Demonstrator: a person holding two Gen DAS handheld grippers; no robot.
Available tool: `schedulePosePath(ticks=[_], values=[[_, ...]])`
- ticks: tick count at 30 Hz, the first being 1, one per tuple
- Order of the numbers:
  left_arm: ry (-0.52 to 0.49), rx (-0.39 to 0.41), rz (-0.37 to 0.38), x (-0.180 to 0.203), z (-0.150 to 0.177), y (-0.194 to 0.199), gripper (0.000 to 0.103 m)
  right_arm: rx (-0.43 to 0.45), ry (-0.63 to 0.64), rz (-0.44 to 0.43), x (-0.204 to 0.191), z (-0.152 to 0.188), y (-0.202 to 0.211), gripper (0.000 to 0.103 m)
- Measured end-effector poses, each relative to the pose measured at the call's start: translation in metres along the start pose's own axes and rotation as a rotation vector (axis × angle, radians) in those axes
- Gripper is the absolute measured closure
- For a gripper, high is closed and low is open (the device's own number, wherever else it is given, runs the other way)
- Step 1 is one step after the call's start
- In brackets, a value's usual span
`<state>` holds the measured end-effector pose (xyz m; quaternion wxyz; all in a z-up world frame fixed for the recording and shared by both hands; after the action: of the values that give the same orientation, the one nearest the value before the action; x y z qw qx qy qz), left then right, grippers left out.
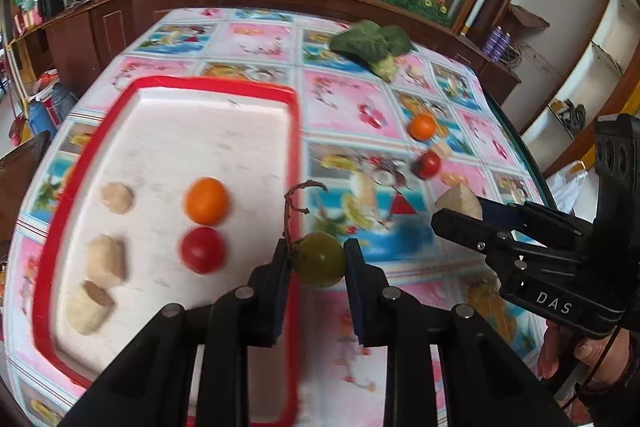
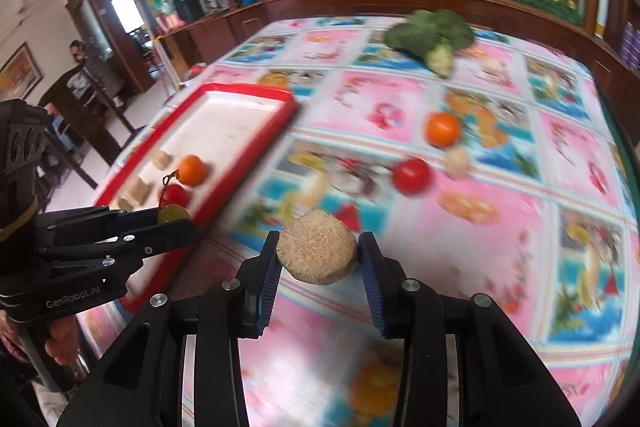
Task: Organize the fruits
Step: 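Carry the green fruit and round cork piece over the tray with both tools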
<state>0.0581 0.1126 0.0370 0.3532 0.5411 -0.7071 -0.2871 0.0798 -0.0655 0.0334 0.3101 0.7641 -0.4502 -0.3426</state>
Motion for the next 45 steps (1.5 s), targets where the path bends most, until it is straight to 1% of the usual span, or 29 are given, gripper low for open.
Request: schedulePosePath(ticks=[6,12,15,18,22,26,30,40,45], values=[[0.038,0.033,-0.074,-0.052,-0.014,0.011,0.074,-0.004,0.052,-0.045,-0.046,-0.028,-0.028,0.066],[0.068,0.032,-0.129,-0.090,-0.025,0.009,0.074,0.000,0.103,-0.079,-0.084,-0.049,-0.053,0.066],[0.077,0.029,-0.149,-0.104,-0.032,0.002,0.074,0.001,0.092,-0.099,-0.093,-0.059,-0.065,0.066],[0.096,0.015,-0.157,-0.115,-0.038,-0.008,0.074,-0.010,0.074,-0.095,-0.099,-0.068,-0.083,0.066],[0.105,-0.003,-0.175,-0.123,-0.044,-0.025,0.074,-0.039,0.076,-0.070,-0.103,-0.075,-0.107,0.066],[0.131,-0.020,-0.167,-0.129,-0.048,-0.039,0.074,-0.070,0.095,-0.049,-0.108,-0.073,-0.124,0.066],[0.143,-0.033,-0.173,-0.134,-0.050,-0.049,0.074,-0.091,0.106,-0.046,-0.110,-0.071,-0.136,0.066],[0.156,-0.075,-0.192,-0.138,-0.047,-0.066,0.074,-0.117,0.130,-0.035,-0.112,-0.069,-0.151,0.065],[0.154,-0.072,-0.207,-0.136,-0.045,-0.066,0.073,-0.122,0.148,-0.024,-0.113,-0.069,-0.151,0.065]])
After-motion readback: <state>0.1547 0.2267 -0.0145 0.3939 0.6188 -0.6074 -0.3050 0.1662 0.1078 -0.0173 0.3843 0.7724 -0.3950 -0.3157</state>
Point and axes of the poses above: each gripper's, at about its wrist camera, not at the fingertips, and y roughly against the way its jaws point, x to its right, z to its underside, the point moved 1 cm from there along -y, roughly the way its jaws point, and after that the axes turned 5 degrees about -y, right-handed, at the moved point
